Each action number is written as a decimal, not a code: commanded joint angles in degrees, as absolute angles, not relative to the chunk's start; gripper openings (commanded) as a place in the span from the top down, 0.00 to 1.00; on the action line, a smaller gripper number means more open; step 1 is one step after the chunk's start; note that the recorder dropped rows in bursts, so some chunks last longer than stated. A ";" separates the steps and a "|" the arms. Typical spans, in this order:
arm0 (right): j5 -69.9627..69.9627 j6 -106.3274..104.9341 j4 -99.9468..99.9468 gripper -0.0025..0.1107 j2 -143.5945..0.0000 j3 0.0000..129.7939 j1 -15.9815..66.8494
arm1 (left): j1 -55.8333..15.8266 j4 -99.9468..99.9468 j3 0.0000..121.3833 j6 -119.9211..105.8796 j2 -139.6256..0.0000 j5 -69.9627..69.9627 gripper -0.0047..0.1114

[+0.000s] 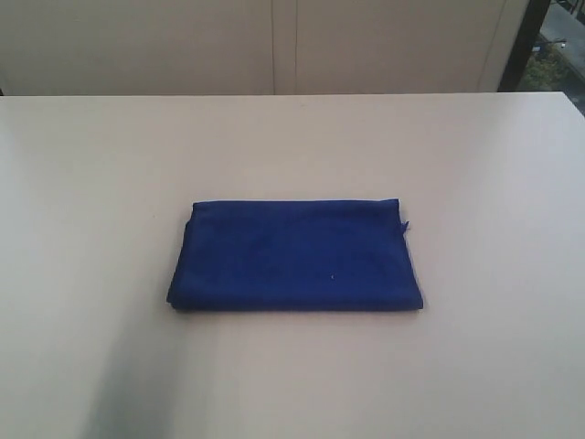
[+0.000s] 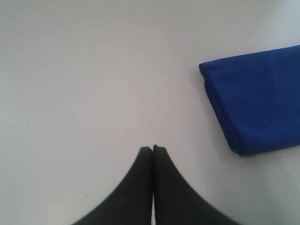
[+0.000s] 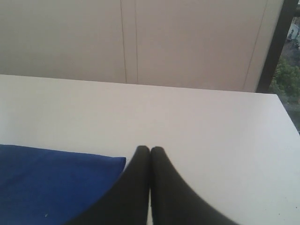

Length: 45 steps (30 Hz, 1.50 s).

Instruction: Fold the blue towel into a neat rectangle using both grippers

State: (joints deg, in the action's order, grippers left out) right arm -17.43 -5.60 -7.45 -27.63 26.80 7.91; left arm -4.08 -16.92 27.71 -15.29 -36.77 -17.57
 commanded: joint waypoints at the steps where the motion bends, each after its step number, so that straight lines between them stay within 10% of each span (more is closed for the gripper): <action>1: -16.51 -6.14 -6.96 0.98 -27.37 26.63 7.36 | -3.97 -17.57 27.51 -15.38 -36.35 -17.57 0.96; 45: -16.11 -1.18 1.76 0.98 -8.72 12.14 -2.87 | -3.97 -17.57 27.51 -15.38 -36.35 -17.57 0.96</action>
State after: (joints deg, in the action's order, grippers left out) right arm -16.38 -1.38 0.34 -9.93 14.07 -2.36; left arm -4.08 -16.92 27.71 -15.29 -36.77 -17.45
